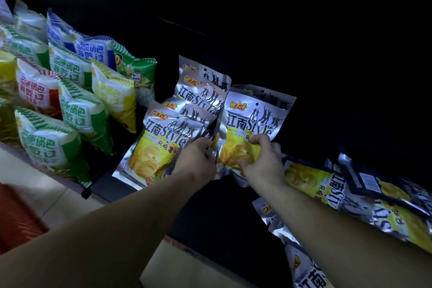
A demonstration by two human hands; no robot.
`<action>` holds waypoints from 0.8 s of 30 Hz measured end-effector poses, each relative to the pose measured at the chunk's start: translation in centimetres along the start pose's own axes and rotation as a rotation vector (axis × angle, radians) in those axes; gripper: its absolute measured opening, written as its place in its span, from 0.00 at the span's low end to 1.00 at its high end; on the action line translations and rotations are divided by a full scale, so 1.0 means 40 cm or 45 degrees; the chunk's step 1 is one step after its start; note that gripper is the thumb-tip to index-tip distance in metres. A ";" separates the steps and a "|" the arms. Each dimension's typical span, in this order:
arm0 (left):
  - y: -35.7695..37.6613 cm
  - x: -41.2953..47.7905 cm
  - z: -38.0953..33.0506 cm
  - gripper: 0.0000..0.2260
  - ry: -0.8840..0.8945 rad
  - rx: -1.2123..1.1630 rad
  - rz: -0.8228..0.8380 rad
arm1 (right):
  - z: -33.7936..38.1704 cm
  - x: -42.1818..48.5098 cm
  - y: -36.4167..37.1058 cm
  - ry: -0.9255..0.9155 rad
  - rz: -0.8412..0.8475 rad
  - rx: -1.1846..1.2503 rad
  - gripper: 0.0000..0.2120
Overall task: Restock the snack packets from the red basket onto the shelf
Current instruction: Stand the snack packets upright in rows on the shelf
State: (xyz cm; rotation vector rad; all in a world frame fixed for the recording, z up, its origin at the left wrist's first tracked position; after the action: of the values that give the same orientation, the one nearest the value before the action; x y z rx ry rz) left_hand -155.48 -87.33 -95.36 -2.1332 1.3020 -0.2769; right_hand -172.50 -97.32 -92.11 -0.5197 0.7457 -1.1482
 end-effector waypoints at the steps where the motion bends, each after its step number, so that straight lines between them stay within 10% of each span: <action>1: -0.001 0.001 0.006 0.07 -0.025 -0.006 -0.011 | -0.004 0.001 0.002 0.020 0.008 0.020 0.23; 12: -0.050 -0.023 -0.050 0.12 0.057 0.103 -0.247 | 0.006 -0.005 0.010 0.027 0.067 0.070 0.22; 19: 0.094 -0.049 -0.025 0.38 0.076 0.094 0.236 | 0.003 0.003 0.029 -0.027 0.205 0.053 0.20; 24: 0.079 -0.040 -0.033 0.33 0.086 0.073 0.219 | -0.001 0.001 0.040 -0.072 0.419 0.012 0.23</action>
State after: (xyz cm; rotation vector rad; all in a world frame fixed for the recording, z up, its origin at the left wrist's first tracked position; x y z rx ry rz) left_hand -159.21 -87.52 -95.99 -1.9653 1.4882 -0.3122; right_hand -171.54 -96.83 -93.30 -0.4021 0.7448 -0.8276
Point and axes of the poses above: each hand's wrist, its own x-axis towards the middle knuckle, its own y-axis out of the palm, z = x × y, the point moved 10 cm from there along x, towards the middle knuckle, and after that the axes turned 10 degrees about y, right-handed, at the moved point
